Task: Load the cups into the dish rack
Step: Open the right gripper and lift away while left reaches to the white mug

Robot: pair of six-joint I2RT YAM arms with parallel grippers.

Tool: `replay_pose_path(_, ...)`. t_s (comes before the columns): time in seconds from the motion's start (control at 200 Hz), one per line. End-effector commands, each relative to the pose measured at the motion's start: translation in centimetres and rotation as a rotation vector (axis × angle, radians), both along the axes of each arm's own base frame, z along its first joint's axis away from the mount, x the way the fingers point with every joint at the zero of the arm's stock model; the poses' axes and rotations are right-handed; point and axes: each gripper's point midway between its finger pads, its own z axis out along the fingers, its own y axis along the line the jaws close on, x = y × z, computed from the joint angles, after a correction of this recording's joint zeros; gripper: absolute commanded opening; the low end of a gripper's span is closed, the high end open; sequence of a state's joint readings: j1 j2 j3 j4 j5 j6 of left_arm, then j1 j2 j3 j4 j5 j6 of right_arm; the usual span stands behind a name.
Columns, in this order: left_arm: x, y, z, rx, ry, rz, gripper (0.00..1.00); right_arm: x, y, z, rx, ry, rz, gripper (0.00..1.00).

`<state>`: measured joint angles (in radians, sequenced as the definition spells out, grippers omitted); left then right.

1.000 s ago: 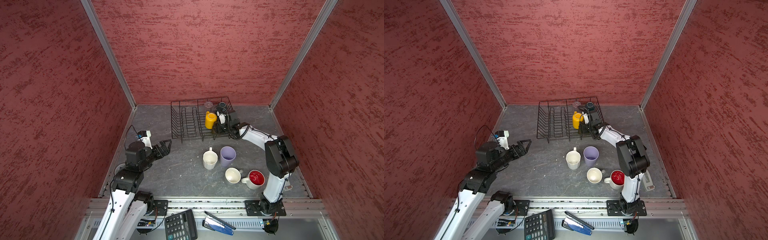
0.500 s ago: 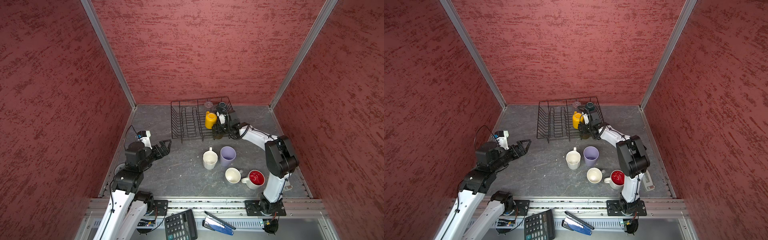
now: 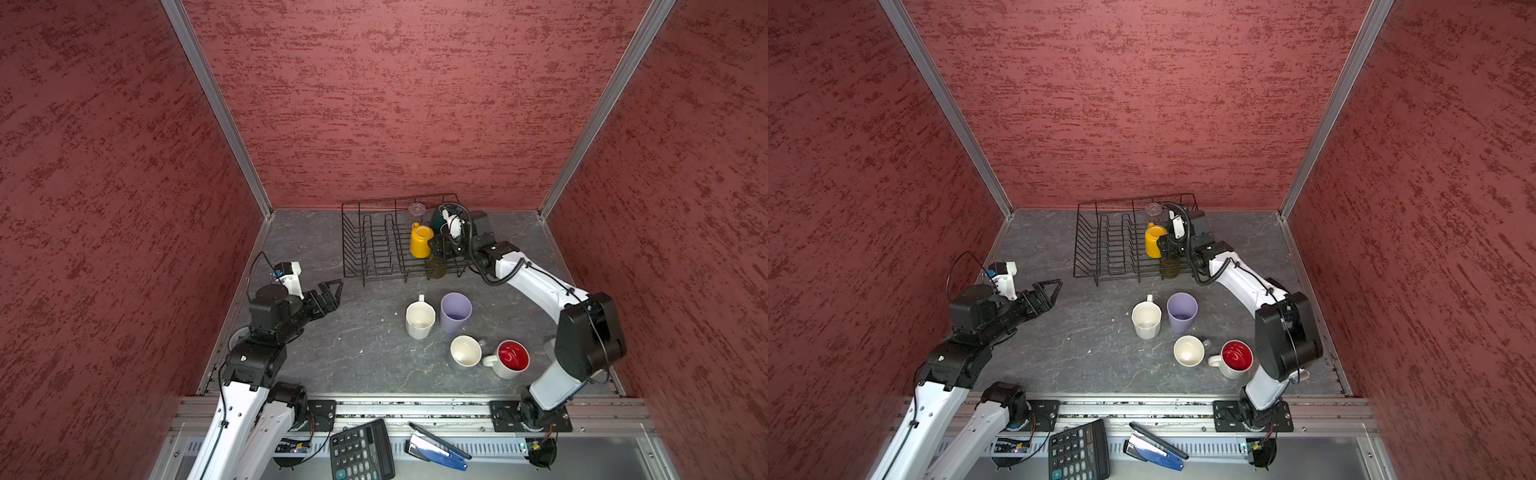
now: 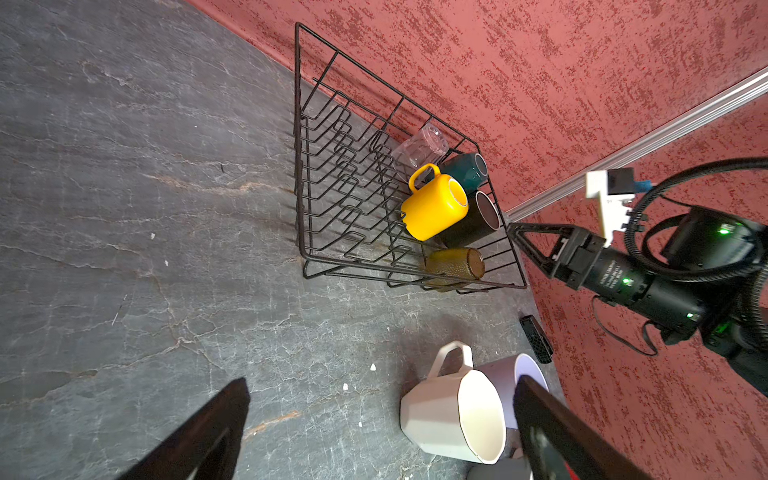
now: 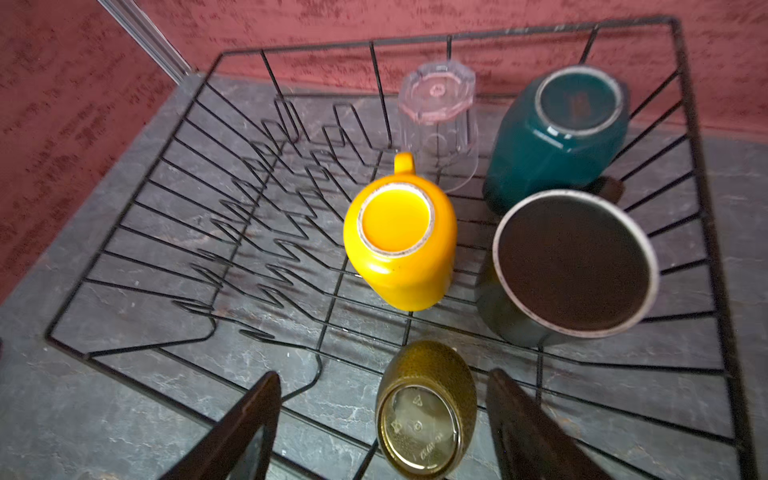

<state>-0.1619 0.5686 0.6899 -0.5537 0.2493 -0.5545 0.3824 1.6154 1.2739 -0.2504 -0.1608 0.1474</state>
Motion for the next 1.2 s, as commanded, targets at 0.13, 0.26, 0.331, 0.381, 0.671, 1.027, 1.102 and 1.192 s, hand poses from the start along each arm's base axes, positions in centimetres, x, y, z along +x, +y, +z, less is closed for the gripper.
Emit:
replay_pose_path(0.13,-0.4,-1.2,-1.4,-0.037,0.096,-0.062,0.91,-4.1,-1.9,4.0,0.071,-0.051,-0.042,0.87)
replay_pose_path(0.26,-1.2,-2.8,-2.0,-0.033,0.146,-0.112,0.84,-5.5,-2.6,4.9,0.104,-0.08,-0.062,0.94)
replay_pose_path(0.331,-1.8,-3.7,-2.4,0.0,0.152,-0.132,0.81,-5.9,-3.0,5.3,0.114,-0.093,-0.075,0.97)
replay_pose_path(0.381,-2.3,-4.5,-2.7,0.038,0.159,-0.151,0.79,-6.1,-3.1,5.4,0.121,-0.097,-0.077,0.98)
replay_pose_path(0.671,-3.5,-10.9,-4.3,0.261,0.215,-0.285,0.75,-6.4,-2.5,7.2,0.161,-0.121,-0.047,0.99)
replay_pose_path(1.027,-2.7,-17.7,-6.8,0.384,0.294,-0.393,0.71,-7.3,-2.7,7.5,0.173,-0.13,-0.036,0.99)
replay_pose_path(1.102,-2.4,-18.7,-7.2,0.39,0.298,-0.409,0.71,-7.5,-2.8,7.6,0.17,-0.132,-0.035,0.99)
replay_pose_path(1.192,-1.8,-19.5,-7.6,0.41,0.305,-0.407,0.71,-7.8,-2.9,7.7,0.168,-0.137,-0.032,0.99)
